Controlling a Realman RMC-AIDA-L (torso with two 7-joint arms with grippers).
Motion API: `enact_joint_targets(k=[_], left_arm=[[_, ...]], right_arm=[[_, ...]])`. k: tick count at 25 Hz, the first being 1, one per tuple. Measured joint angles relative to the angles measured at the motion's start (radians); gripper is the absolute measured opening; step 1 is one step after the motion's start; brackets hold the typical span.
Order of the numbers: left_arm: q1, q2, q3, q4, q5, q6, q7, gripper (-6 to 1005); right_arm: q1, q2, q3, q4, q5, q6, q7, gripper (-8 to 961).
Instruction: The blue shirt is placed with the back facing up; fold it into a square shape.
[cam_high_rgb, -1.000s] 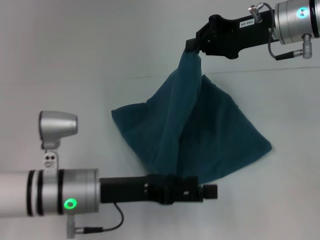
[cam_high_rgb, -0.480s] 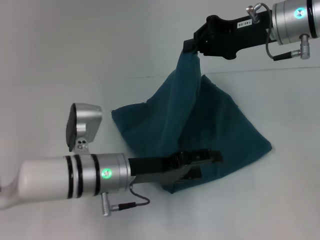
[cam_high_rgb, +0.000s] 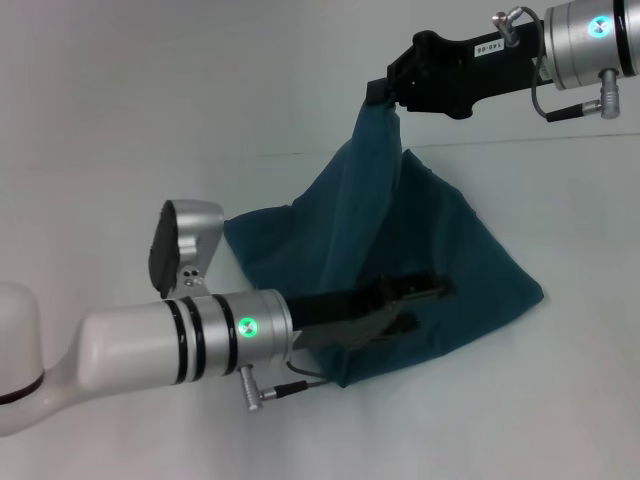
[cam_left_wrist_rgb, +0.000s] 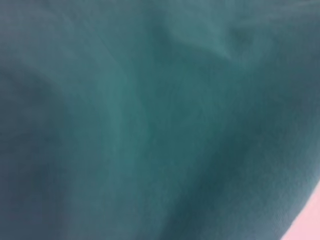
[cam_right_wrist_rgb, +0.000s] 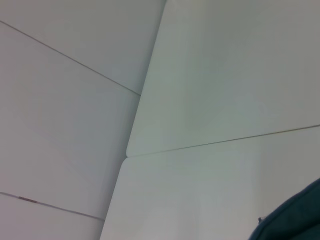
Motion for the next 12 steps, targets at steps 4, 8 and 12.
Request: enact_joint_targets(k=[4, 8, 12], left_arm=[[-0.008, 0.000, 0.032, 0.002, -0.007, -0.035, -0.007, 799], [0.006, 0.000, 0.025, 0.002, -0.008, -0.077, -0.005, 795], [0.012, 0.000, 0.025, -0.003, -0.001, -0.135, -0.001, 794]], right_arm=[[0.001, 0.000, 0.001, 0.000, 0.000, -0.003, -0.001, 39], [-0.001, 0.000, 0.002, 0.000, 0.000, -0.007, -0.002, 39], [-0.005, 0.000, 0.003, 0.000, 0.000, -0.007, -0.003, 39]])
